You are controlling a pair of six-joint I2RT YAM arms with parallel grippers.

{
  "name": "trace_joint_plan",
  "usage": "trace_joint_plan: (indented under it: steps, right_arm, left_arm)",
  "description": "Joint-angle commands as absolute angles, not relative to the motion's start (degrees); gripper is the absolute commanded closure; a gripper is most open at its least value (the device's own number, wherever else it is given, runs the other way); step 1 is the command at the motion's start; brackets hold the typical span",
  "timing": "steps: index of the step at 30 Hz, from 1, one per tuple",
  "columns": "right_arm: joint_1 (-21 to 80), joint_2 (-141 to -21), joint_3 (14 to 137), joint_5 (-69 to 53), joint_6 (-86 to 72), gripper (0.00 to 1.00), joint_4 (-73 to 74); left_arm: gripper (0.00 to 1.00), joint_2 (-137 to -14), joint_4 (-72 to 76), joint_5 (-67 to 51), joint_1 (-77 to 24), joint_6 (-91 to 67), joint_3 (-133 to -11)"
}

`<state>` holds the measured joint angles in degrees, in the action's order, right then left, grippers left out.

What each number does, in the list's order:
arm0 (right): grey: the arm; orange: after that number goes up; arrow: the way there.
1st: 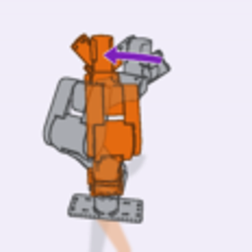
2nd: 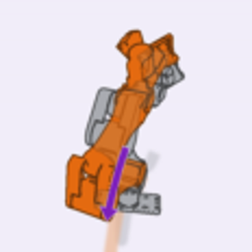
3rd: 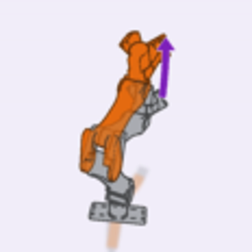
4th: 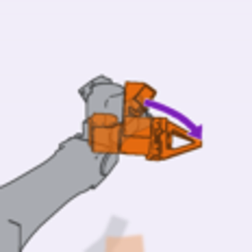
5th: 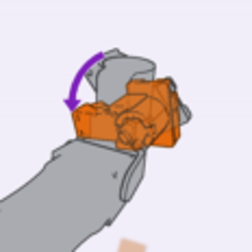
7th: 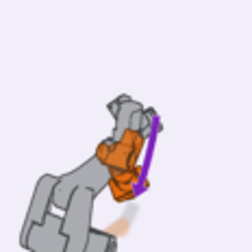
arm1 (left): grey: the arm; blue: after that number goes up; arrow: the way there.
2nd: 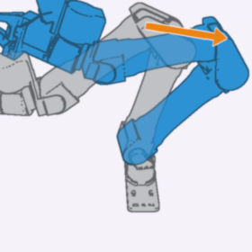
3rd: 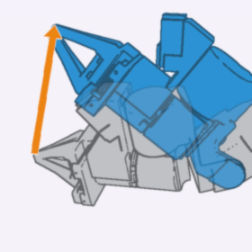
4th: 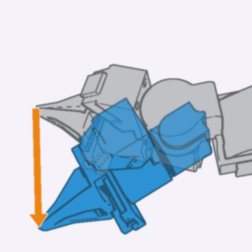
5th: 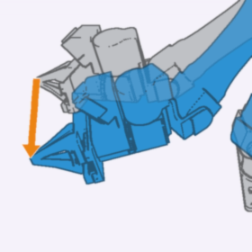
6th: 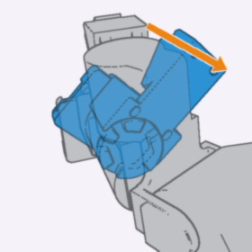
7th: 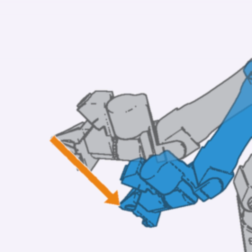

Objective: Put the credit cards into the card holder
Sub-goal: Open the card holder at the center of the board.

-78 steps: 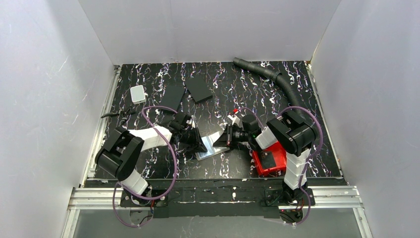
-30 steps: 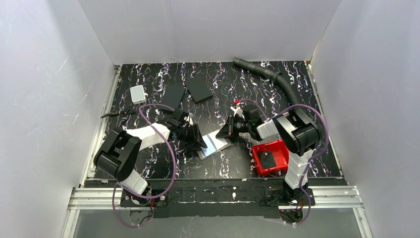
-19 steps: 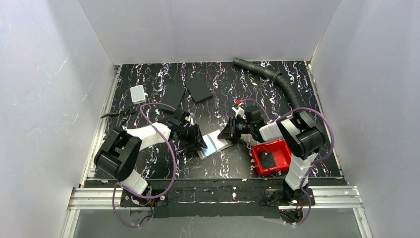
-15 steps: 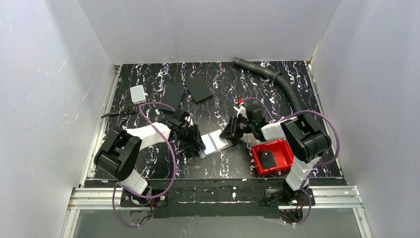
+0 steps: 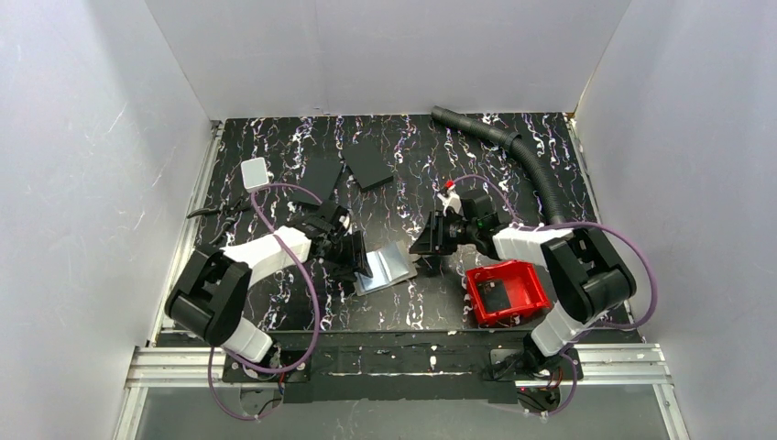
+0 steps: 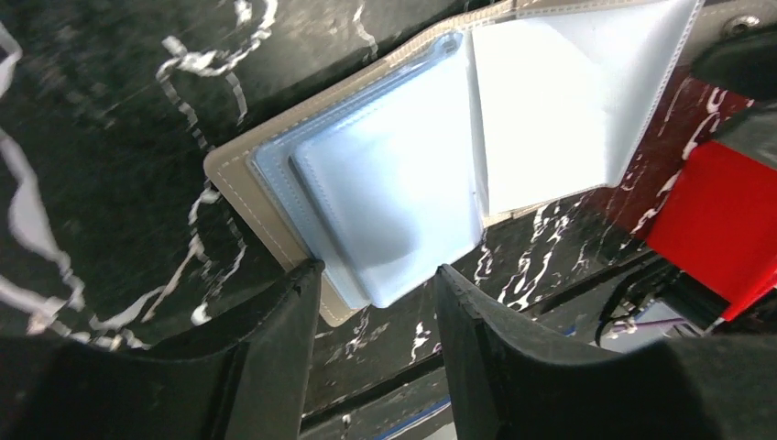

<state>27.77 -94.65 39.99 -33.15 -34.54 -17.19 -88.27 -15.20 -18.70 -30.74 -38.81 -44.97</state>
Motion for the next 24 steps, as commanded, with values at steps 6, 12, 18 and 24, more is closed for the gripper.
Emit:
trace_joint_plan:
  steps: [6,12,18,24]
  right_arm:
    - [28.58,-90.03,44.78,-34.4,-32.75,0.46,-8.76]
    - [29.86,-87.08,46.69,-33.88,-31.57,0.38,-4.88]
    - [31.06,-81.92,48.05,-34.24,-30.91,0.29,-1.19]
    - [36.13,-78.52,50.22,-30.15,-26.6,0.19,6.03]
  left_arm:
    - [0.44,-78.16,-24.61,-20.71,-30.32,-35.29,-48.42]
    - [0.41,-76.31,-23.85,-23.44,-30.34,-36.49,-50.13]
    - [0.42,-80.36,-20.15,-25.23,-30.39,-37.74,-50.22]
    - [0.45,-83.78,-17.62,-25.3,-30.41,-38.85,-50.04]
